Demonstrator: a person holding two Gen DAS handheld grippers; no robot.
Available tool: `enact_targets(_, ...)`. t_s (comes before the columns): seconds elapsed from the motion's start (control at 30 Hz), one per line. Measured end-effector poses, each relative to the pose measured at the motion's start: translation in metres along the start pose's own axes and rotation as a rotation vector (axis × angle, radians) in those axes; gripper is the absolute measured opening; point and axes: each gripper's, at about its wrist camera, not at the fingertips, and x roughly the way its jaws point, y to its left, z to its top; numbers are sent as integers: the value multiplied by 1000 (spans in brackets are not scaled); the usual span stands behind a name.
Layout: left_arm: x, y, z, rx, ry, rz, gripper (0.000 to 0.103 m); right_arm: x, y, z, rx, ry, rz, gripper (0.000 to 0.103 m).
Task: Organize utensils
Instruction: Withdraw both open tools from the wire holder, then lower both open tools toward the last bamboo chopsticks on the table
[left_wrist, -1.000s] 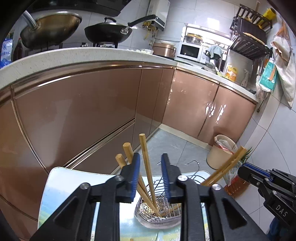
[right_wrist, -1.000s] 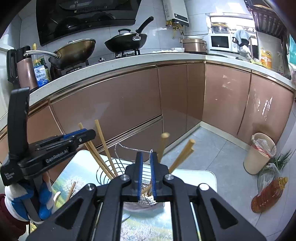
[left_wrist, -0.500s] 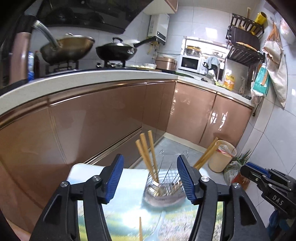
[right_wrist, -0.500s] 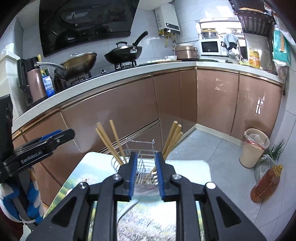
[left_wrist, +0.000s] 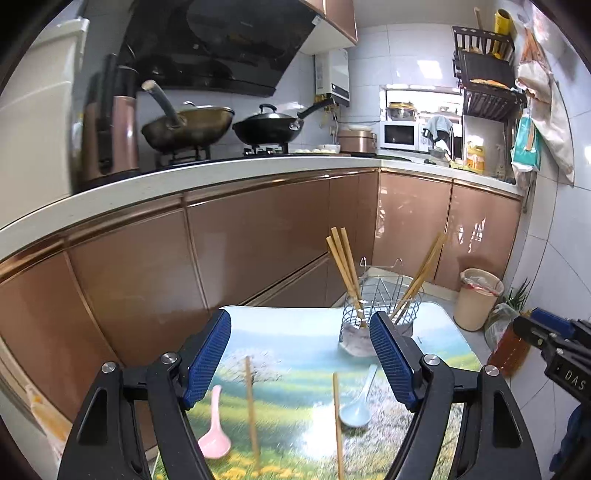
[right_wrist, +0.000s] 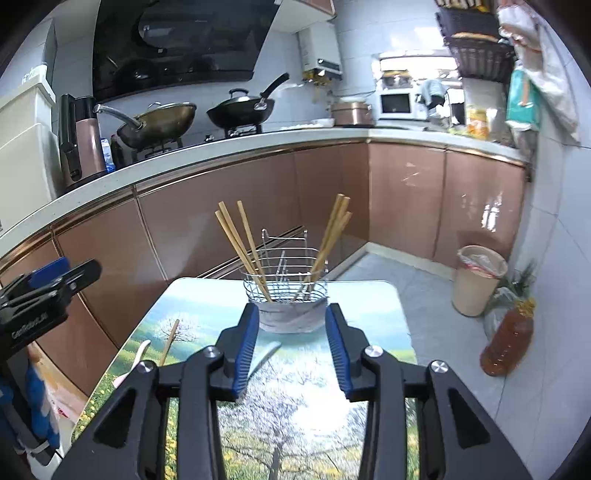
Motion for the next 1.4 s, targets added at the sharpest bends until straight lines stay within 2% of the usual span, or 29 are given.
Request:
enact_targets(0.07, -14, 2, -7, -6, -17, 15, 85, -12, 1, -4, 12, -20, -21, 45)
enact_targets(0.3, -54, 6, -25, -16, -67, 39, 88, -47, 11, -18, 15, -87, -68, 49)
enact_targets(0.63, -80, 22, -44, -60, -93, 74, 90, -68, 17, -34, 29, -123, -103, 56)
enact_targets(1.17, -72, 29, -64, -96, -70, 86, 93, -62, 20, -50, 31, -125, -119, 58)
enact_targets(1.4, -56, 39, -75, -143, -50, 110, 94, -44, 14, -60, 42, -104, -126, 65)
